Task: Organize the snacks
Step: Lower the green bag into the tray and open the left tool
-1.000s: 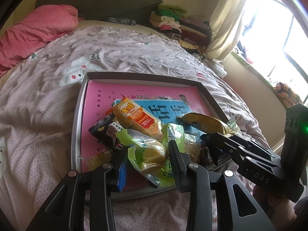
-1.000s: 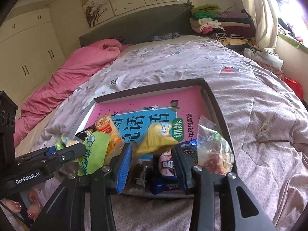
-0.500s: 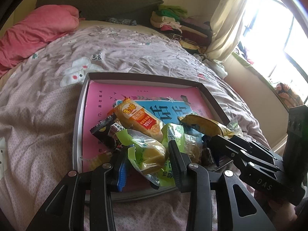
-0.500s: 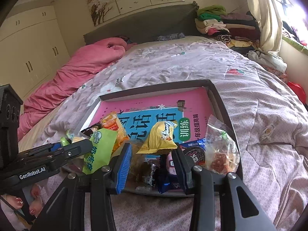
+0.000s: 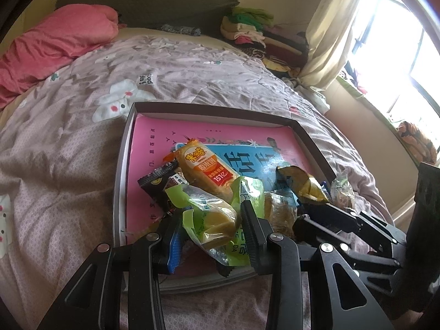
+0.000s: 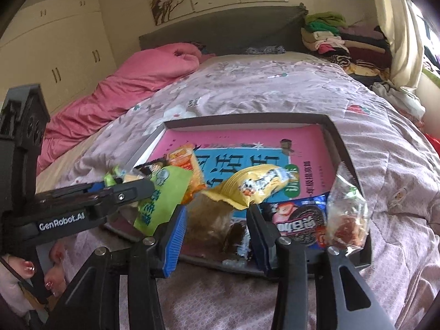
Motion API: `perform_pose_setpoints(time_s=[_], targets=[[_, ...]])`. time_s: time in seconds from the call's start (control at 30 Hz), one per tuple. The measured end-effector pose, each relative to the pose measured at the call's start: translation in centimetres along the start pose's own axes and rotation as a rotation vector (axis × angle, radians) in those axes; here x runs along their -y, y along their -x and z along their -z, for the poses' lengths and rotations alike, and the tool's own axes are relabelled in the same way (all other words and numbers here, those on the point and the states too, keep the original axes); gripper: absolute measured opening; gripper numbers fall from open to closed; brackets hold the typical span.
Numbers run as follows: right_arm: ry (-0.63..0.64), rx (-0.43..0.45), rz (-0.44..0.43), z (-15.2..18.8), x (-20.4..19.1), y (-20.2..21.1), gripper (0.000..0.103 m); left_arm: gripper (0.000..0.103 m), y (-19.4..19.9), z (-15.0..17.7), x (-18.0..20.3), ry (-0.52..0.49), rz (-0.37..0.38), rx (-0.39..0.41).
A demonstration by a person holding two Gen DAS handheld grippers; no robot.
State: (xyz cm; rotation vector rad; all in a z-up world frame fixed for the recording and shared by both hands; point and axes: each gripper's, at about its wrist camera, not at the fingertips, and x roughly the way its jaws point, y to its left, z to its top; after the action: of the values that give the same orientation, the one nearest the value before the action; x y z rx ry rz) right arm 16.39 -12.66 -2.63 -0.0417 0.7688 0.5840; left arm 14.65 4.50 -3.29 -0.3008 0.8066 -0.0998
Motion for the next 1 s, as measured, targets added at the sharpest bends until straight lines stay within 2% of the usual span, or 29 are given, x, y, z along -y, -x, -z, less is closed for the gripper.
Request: perform_pose_setpoints(time_s=[0.27, 0.53, 0.67, 1.0], targets=[[0.057, -0.017, -0.02, 0.6, -1.6, -0.3, 0.045, 0.039, 0.0, 0.0, 0.0, 0.002, 0.0, -0.001], [0.115, -0.021, 0.016, 1.1, -2.7, -0.2, 0.049, 0.04, 0.0, 0.0, 0.1, -0.001, -0.002, 0.0], [0.102, -0.019, 0.035, 1.0, -2.3, -0.4, 0.049, 0.047, -0.1, 0.0, 0.0, -0.006, -0.007, 0.001], [0.078, -0.01, 0.075, 0.8, -1.2, -0.4, 0.05, 0.053, -0.2, 0.0, -0.1, -0.003, -0.017, -0.005]])
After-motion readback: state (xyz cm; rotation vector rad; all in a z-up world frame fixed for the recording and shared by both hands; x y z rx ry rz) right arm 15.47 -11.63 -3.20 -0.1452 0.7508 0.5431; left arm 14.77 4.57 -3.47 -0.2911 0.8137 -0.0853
